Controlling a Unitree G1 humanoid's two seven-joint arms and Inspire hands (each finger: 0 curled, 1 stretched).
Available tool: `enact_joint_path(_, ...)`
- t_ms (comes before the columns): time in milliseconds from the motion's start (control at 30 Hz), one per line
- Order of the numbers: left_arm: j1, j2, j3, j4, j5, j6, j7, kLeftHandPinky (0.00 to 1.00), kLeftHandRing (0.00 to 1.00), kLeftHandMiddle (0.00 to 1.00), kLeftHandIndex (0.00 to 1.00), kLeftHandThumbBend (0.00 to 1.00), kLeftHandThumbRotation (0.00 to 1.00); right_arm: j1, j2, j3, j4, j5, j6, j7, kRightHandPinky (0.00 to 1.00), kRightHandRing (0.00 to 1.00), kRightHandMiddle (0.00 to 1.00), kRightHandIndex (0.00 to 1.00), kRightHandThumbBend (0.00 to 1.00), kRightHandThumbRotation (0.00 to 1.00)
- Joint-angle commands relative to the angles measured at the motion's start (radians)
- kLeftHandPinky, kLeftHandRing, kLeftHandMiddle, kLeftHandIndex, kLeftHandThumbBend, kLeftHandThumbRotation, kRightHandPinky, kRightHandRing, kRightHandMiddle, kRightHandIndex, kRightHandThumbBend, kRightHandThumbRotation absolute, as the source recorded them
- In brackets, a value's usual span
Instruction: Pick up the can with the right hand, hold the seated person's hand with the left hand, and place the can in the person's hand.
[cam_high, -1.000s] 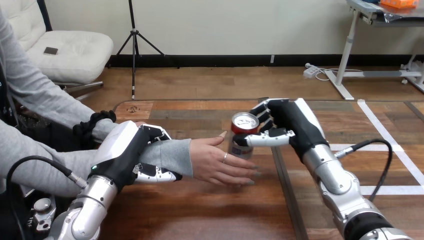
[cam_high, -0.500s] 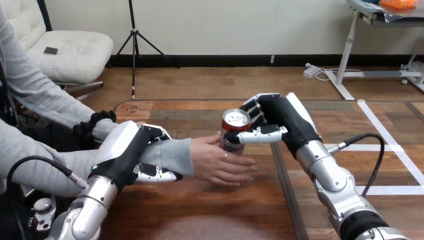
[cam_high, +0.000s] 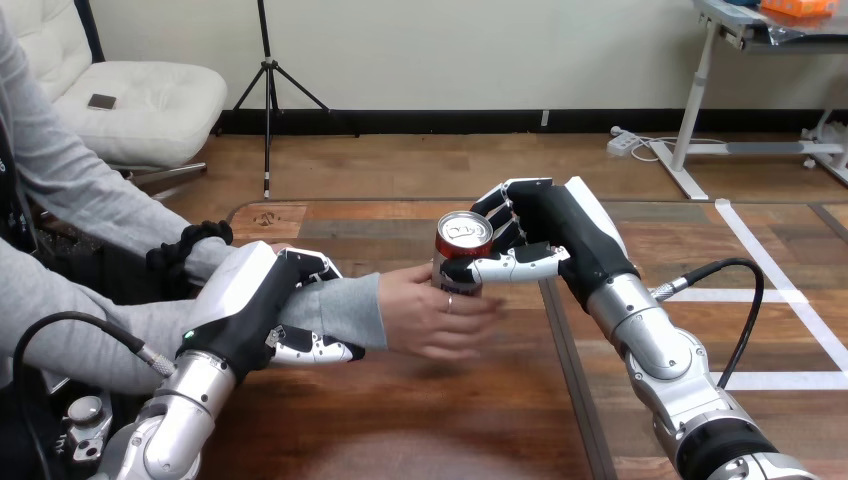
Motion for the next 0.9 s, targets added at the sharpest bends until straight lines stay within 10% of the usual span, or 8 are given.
enact_joint_path(0, -0.1, -0.008, 0.037, -0.082, -0.01, -0.019, 0.058, 0.27, 0.31, 0.39, 0.45, 0.65, 0.0, -0.061, 0.019, 0.004, -0.081, 0.019, -0.04, 0.008, 0.29, 0.33, 0.41, 0.44, 0.76, 0.0)
enact_joint_path(867, -0.098, -0.007, 0.056, -0.087, -0.028, -0.043, 0.107, 0.26, 0.31, 0.39, 0.45, 0.64, 0.0, -0.025, 0.01, 0.015, -0.117, 0.01, -0.058, 0.036, 0.27, 0.32, 0.42, 0.44, 0.75, 0.0)
